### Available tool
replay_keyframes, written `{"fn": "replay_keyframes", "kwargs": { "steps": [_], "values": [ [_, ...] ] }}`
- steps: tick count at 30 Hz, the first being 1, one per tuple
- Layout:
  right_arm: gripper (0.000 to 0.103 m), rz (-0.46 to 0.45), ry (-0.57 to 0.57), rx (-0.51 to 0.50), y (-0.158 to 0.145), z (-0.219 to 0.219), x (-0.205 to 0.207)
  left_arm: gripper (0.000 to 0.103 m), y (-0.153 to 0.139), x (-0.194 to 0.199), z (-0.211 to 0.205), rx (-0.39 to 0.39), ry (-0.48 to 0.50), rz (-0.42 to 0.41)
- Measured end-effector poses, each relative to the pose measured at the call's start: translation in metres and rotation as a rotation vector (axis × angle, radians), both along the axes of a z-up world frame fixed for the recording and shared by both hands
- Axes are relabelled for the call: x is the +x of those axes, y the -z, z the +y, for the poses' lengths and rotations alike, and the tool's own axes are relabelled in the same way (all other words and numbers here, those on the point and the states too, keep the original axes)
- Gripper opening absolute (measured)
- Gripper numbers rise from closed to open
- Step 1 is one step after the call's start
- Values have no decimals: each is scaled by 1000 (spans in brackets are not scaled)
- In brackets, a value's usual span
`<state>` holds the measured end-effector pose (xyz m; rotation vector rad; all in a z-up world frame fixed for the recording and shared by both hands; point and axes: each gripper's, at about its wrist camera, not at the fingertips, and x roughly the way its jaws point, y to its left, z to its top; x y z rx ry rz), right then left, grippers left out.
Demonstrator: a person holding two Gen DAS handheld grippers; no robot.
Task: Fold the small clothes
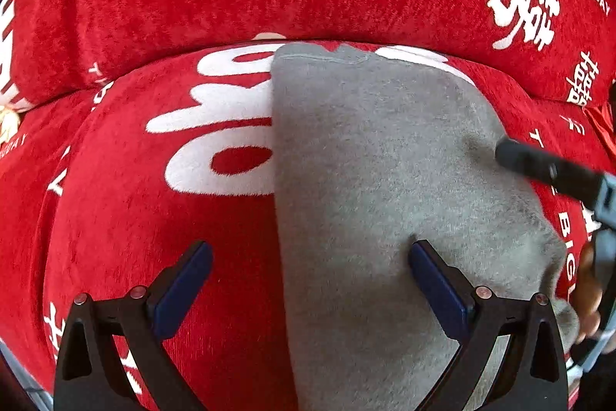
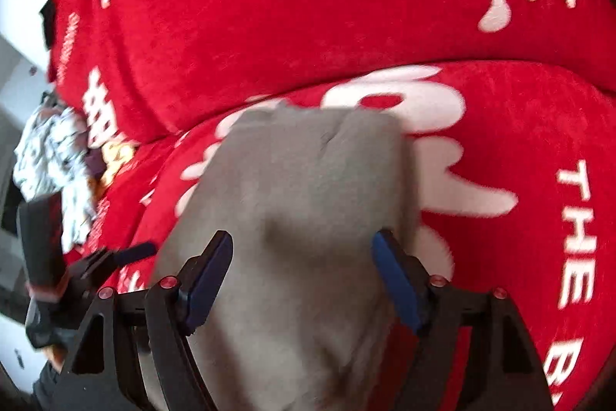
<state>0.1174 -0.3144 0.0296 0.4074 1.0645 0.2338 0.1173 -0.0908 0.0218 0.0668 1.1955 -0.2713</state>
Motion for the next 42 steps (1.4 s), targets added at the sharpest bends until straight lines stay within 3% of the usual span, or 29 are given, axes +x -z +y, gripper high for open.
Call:
{"fn": "replay_keyframes", "kwargs": {
  "steps": [7,13,18,28,30,39,42],
  "values": [
    [79,-25,32,-31,-20,-30,-25,102,-9,-3,3,5,22,-29],
    [79,-25,79,5,-28,-59,-48,102,-21,-4,15,-43,37,-41],
    [79,0,85,59,-16,-59,-47,102,-20,-1,12,-67,75,-23],
    [79,95,-43,205,27,-21,-27,102,11,10,-8,-117,141,80],
    [80,58,-69,189,25,-13,-26,102,13,12,-8,-134,140,90],
    [83,46,-131,111,25,15,-12,102,25,21,-13,-187,198,143],
    [83,35,-172,24,23,31,-10,99,25,22,-18,-183,219,143]
  ]
}}
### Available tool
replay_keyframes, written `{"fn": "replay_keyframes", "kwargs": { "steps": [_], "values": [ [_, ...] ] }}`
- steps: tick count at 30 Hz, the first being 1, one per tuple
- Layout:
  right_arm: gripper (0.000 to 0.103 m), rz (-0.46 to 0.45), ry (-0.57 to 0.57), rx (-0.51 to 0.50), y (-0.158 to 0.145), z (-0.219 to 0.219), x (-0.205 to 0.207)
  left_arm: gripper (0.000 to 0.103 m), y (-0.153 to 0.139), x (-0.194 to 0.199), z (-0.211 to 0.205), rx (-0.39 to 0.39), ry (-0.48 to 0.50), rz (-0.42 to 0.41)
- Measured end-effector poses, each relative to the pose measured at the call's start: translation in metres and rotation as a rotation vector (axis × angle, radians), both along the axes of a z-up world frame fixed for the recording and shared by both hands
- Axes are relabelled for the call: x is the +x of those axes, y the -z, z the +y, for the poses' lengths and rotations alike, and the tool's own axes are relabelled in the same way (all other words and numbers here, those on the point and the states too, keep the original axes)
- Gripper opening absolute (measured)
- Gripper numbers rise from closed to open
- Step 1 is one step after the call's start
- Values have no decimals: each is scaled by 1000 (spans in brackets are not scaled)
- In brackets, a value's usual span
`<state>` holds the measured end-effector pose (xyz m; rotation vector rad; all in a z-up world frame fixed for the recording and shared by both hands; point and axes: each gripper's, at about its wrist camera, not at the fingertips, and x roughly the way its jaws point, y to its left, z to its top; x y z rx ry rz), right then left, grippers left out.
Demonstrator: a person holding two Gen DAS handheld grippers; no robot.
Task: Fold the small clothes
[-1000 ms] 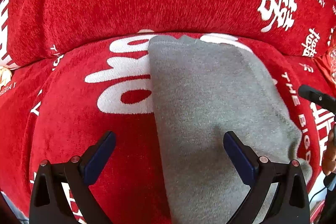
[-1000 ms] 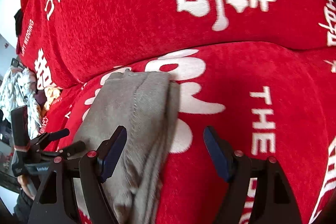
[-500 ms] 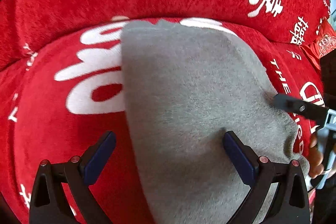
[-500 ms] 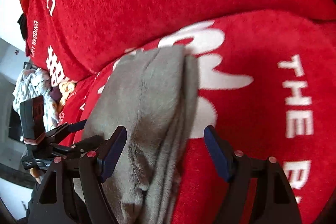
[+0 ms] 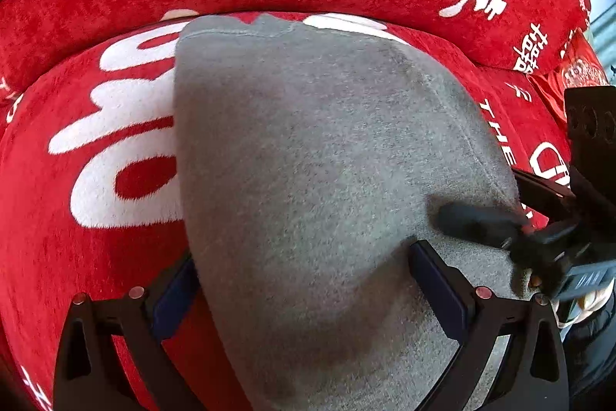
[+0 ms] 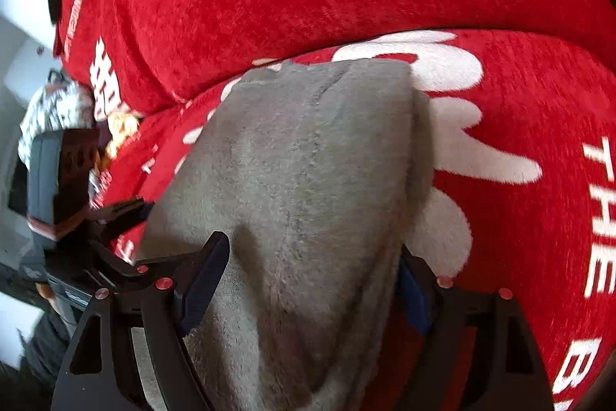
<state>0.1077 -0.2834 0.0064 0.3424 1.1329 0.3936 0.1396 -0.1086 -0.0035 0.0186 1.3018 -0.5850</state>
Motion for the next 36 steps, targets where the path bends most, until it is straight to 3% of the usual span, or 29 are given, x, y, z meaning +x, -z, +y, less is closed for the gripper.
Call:
{"fn": "replay_keyframes", "kwargs": {
  "steps": [3,4,5,8,12,36],
  "values": [
    [63,-13,-29,-69,-3,12,0,82,-6,-4,-3,-6,21,-36],
    [47,-10,-26,-45,-5,12,-1,75,-9,-7,-4,1,20,-56],
    [39,-14,-20,-35,-7,12,-2,67,-12,-9,-5,6,20,-71],
    [35,-59,-24,-113,-16,27,-8,51,-22,-15,-8,38,21,-123],
    [34,-101,-15,-167,-31,41,-16,42,-32,-20,-14,86,21,-164],
    [33,-193,10,-220,-95,55,-70,34,-84,-68,3,86,8,-241]
  ]
}}
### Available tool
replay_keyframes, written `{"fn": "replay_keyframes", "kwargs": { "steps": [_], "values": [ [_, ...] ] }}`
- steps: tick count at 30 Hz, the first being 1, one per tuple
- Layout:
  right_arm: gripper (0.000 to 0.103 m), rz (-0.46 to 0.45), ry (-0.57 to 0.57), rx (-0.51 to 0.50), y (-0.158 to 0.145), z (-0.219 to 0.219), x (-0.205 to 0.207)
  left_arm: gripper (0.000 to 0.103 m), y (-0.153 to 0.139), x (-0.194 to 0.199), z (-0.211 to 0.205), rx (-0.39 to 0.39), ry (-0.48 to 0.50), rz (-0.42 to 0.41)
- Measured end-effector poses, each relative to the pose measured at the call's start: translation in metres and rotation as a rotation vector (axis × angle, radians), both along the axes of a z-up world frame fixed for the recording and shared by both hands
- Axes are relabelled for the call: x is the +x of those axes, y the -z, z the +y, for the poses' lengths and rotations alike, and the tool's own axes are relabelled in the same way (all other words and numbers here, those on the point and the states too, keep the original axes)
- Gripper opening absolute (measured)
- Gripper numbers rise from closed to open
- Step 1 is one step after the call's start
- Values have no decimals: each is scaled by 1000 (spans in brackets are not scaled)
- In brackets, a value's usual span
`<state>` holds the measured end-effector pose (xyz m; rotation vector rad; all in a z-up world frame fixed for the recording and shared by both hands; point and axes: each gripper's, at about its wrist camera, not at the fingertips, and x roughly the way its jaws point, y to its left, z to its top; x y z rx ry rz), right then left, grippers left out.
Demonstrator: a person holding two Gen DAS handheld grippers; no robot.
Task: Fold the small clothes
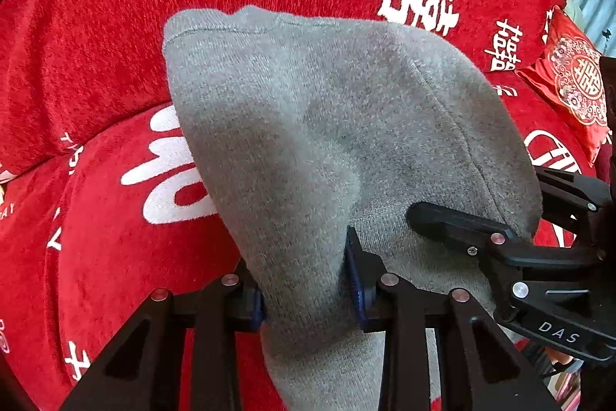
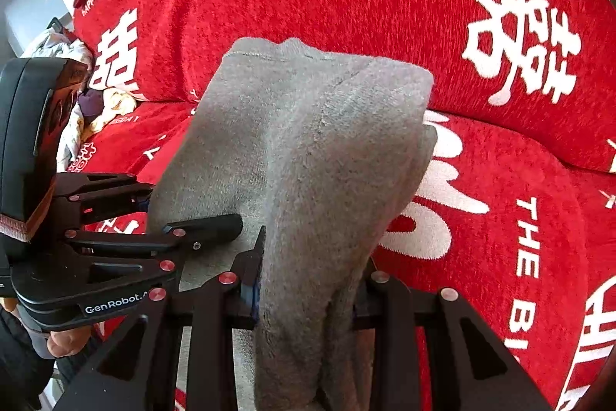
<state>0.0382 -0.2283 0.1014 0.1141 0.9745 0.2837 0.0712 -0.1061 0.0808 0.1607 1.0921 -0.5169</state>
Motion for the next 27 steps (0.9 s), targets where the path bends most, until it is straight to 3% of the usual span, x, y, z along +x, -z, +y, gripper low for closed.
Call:
{"fn": "replay_keyframes", "kwargs": {
  "steps": [16,27],
  "values": [
    [32,-63,-8,-2,-44,27,-54,33,-41,-62,22,5,21,-103],
    [32,-60,-15,6,-51,46,-91,33,-52,-98,37,21,28,-123]
  ]
}}
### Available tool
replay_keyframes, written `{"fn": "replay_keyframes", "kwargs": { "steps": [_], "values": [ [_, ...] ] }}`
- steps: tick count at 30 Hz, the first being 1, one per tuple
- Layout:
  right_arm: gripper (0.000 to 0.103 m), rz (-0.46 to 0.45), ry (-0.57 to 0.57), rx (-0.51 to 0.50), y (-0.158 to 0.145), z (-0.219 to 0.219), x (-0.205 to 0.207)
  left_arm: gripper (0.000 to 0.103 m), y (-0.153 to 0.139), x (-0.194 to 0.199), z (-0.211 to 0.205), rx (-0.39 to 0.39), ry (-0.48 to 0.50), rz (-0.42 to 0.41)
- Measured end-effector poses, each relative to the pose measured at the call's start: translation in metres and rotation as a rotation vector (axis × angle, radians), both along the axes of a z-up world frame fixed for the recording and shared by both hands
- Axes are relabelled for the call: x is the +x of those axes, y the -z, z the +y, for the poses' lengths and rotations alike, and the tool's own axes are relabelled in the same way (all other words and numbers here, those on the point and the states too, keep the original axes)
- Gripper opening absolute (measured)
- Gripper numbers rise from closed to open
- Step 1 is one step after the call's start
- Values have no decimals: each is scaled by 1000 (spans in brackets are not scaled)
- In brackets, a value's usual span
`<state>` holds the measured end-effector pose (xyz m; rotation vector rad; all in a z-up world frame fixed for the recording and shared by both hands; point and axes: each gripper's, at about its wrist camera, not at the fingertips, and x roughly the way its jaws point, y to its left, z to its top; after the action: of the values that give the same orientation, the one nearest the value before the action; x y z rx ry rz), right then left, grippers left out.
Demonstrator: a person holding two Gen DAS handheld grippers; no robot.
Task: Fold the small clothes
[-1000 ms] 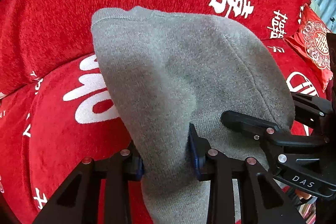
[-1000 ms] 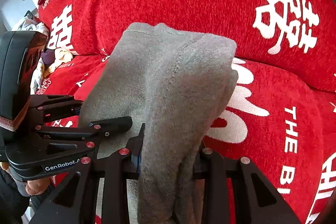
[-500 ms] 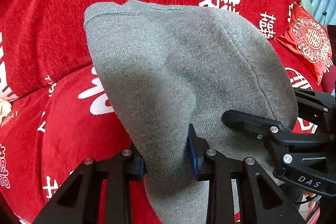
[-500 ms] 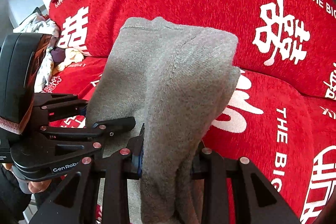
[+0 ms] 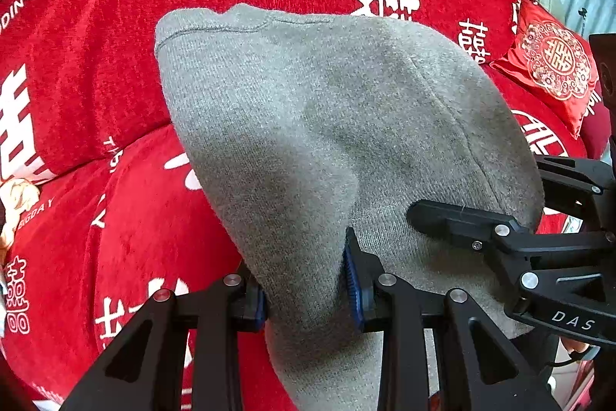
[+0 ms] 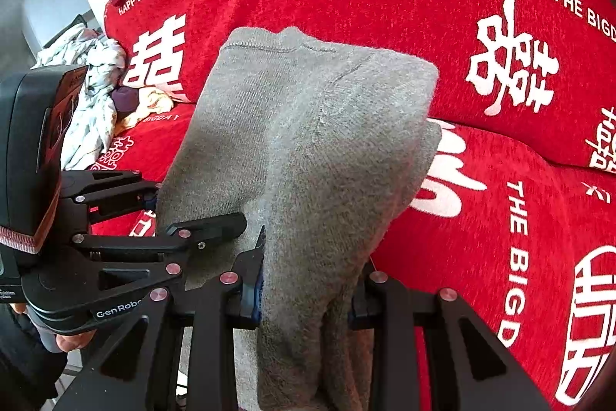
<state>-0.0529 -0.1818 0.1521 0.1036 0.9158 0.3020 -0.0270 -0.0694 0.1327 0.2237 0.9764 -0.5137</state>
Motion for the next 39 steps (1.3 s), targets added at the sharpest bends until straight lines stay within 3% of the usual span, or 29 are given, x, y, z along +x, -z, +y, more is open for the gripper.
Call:
{"fn": "replay_keyframes", "kwargs": {
  "steps": [21,26,31,34,39],
  "values": [
    [32,57,-3,45,16,20,-34,33,13,-41,21,63,23,3],
    [32,117,16,67,39,17,-25,33,34,-31,22,72,17,53],
    [32,173,49,62,65,9,-16,30,49,-24,29,115,-19,39],
    [32,194,62,79,76,2,-8,30,55,-20,32,96,-18,63],
    [40,233,68,66,98,-9,1,30,75,-20,31,79,-16,95]
  ]
}}
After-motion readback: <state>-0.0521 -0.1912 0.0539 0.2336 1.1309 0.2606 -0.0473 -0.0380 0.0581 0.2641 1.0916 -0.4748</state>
